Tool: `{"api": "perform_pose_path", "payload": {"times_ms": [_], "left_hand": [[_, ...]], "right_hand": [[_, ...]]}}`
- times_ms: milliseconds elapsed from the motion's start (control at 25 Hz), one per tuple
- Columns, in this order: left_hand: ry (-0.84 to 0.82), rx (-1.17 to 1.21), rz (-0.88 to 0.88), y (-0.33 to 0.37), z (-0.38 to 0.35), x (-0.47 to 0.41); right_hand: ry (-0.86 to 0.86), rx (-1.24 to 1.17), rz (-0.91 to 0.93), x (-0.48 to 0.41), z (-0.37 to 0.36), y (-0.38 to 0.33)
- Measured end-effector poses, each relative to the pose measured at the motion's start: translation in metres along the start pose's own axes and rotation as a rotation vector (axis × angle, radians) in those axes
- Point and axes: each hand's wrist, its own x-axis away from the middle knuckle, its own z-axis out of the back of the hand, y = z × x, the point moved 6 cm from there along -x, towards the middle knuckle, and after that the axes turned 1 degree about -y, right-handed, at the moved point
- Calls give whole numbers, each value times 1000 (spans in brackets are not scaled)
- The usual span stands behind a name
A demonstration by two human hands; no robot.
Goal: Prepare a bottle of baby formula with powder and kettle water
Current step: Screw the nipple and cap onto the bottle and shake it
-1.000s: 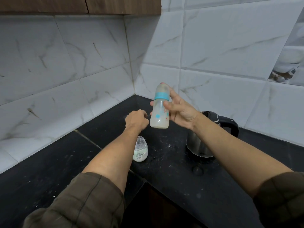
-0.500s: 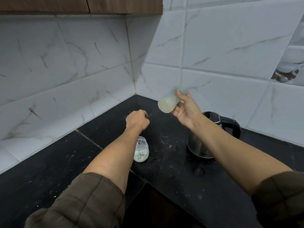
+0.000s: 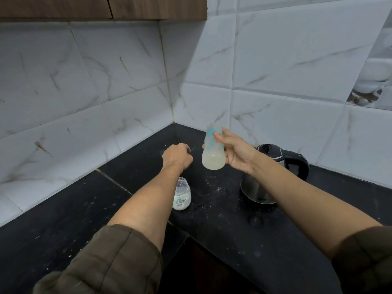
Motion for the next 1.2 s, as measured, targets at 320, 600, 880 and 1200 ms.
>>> {"api": "perform_pose_path", "payload": {"times_ms": [320, 600, 880, 1200], "left_hand": [[10, -9, 3, 0, 2, 1], [12, -9, 1, -1, 1, 3], [15, -1, -2, -2, 2, 2], [13, -4, -11, -2, 1, 4]], "right_hand": [[109, 31, -164, 0, 5, 9], [257, -89, -210, 2, 9, 13], [230, -25, -245, 7, 6, 13], [172, -9, -28, 9, 3, -10]]}}
